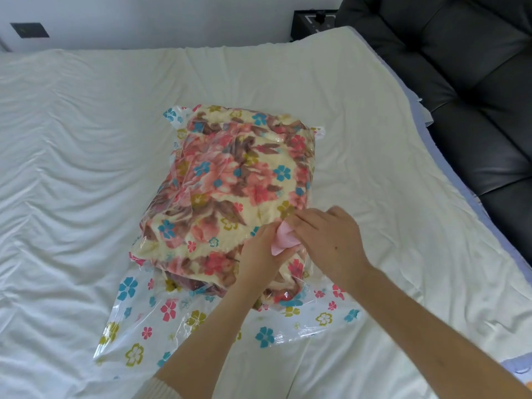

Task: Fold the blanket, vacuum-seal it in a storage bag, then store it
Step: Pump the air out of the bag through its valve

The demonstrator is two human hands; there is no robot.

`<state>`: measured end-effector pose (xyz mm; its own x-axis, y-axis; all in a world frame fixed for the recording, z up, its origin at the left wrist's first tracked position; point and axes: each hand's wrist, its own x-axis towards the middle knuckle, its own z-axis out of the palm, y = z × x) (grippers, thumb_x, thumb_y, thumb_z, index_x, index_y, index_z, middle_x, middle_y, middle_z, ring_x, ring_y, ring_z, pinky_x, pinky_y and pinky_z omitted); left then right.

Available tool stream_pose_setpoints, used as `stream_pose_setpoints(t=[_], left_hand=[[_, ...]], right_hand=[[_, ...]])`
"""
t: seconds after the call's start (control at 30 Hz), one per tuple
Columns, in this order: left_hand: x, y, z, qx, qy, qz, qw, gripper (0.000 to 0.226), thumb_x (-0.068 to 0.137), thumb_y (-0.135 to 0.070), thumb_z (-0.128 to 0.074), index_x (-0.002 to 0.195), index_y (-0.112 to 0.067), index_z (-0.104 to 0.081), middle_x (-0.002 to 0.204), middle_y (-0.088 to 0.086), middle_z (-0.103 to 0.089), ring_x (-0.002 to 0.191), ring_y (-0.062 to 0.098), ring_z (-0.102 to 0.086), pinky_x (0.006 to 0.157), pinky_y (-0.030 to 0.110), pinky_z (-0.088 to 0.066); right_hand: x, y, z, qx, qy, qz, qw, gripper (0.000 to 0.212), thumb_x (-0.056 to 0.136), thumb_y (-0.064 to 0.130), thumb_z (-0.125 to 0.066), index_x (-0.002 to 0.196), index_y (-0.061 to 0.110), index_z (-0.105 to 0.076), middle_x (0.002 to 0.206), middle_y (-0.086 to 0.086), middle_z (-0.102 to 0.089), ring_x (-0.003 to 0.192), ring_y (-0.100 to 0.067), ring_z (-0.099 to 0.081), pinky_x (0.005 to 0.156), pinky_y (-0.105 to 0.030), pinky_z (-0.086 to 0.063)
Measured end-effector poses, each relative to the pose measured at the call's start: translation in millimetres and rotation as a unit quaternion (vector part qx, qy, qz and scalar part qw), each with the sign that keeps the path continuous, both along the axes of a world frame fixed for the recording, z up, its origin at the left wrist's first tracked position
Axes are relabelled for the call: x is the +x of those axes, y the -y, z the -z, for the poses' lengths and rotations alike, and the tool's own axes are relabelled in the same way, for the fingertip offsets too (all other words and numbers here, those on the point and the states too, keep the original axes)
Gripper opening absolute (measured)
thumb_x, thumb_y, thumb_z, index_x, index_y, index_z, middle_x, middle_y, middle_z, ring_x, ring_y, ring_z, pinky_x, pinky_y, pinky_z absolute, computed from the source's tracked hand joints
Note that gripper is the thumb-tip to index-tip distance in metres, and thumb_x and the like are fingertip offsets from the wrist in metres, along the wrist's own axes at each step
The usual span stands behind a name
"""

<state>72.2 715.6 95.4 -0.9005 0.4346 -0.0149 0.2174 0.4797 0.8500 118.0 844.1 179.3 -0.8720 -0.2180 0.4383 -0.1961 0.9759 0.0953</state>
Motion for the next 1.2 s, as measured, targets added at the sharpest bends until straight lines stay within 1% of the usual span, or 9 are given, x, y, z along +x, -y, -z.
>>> stream_pose_setpoints(t=[0.17,0.33,0.4,0.5,0.63,0.83,0.97,1.1,1.2], left_hand=[[-11,4,7,0.007,-0.029,0.026,0.999,0.043,0.078,-0.033,-0.074,0.114,-0.014,-0.060,0.098,-0.005,-0.059,0.080,0.011,-0.055,0.068,0.023,-0.041],[-13,-5,9,-0.031,-0.033,0.051,0.998,0.056,0.072,-0.052,-0.064,0.111,-0.012,-0.061,0.097,-0.001,-0.062,0.078,0.017,-0.060,0.069,0.031,-0.049],[-20,-6,10,-0.034,-0.036,0.044,0.998,0.055,0.074,-0.051,-0.069,0.113,-0.013,-0.061,0.097,-0.002,-0.062,0.077,0.014,-0.057,0.068,0.026,-0.045],[-20,-3,12,-0.029,-0.035,0.044,0.998,0.049,0.077,-0.042,-0.072,0.116,-0.014,-0.060,0.095,-0.003,-0.060,0.078,0.014,-0.057,0.067,0.023,-0.043],[-11,-2,14,-0.030,-0.044,0.071,0.996,0.049,0.076,-0.039,-0.071,0.114,-0.010,-0.061,0.101,0.001,-0.063,0.082,0.021,-0.062,0.066,0.024,-0.042],[-15,-1,13,-0.012,-0.055,0.050,0.997,0.053,0.077,-0.039,-0.073,0.122,-0.016,-0.060,0.106,-0.003,-0.062,0.085,0.015,-0.060,0.070,0.022,-0.043],[-7,0,21,-0.021,-0.067,0.057,0.996,0.047,0.077,-0.034,-0.075,0.115,-0.011,-0.062,0.103,-0.001,-0.063,0.084,0.018,-0.063,0.066,0.023,-0.043],[-11,-11,16,-0.029,-0.091,0.035,0.995,0.063,0.074,-0.054,-0.058,0.122,-0.014,-0.058,0.108,-0.002,-0.062,0.084,0.017,-0.063,0.064,0.025,-0.046],[-10,-4,18,-0.027,-0.076,0.065,0.995,0.070,0.067,-0.059,-0.054,0.126,-0.020,-0.055,0.115,-0.005,-0.060,0.090,0.015,-0.063,0.068,0.031,-0.051]], right_hand=[[2,3,-49,-0.113,-0.167,0.005,0.979,0.018,0.093,0.019,-0.056,0.087,0.007,-0.068,0.075,-0.006,-0.063,0.066,-0.020,-0.050,0.059,-0.029,-0.037],[-5,6,6,-0.071,0.053,0.103,0.991,0.039,0.072,0.010,-0.073,0.099,0.014,-0.046,0.060,-0.001,-0.054,0.037,-0.018,-0.046,0.035,-0.019,-0.030],[-5,-2,-35,-0.113,-0.017,0.111,0.987,0.011,0.091,0.022,-0.051,0.094,0.012,-0.053,0.054,0.001,-0.052,0.035,-0.021,-0.047,0.039,-0.020,-0.030],[3,8,-77,-0.200,-0.145,0.204,0.947,0.027,0.099,0.028,-0.039,0.087,0.015,-0.059,0.055,0.006,-0.047,0.041,-0.019,-0.042,0.044,-0.022,-0.024],[8,22,7,-0.116,0.053,0.165,0.978,0.034,0.100,0.033,-0.027,0.089,0.017,-0.055,0.054,0.003,-0.050,0.035,-0.020,-0.050,0.037,-0.018,-0.022],[11,13,-56,-0.224,-0.098,0.178,0.953,0.019,0.094,0.030,-0.045,0.086,0.020,-0.059,0.051,0.009,-0.043,0.039,-0.014,-0.039,0.040,-0.020,-0.027],[17,22,16,-0.244,0.047,0.160,0.955,0.027,0.088,0.052,-0.046,0.095,0.028,-0.056,0.058,0.011,-0.046,0.047,-0.015,-0.055,0.044,-0.024,-0.045],[22,8,31,-0.507,0.088,0.230,0.826,0.078,0.055,0.061,-0.077,0.124,0.041,-0.046,0.093,0.018,-0.057,0.078,0.001,-0.061,0.066,-0.003,-0.041],[20,20,47,-0.569,0.073,0.191,0.796,0.056,0.060,0.037,-0.085,0.108,0.041,-0.054,0.098,0.020,-0.062,0.087,-0.006,-0.064,0.073,-0.019,-0.052]])
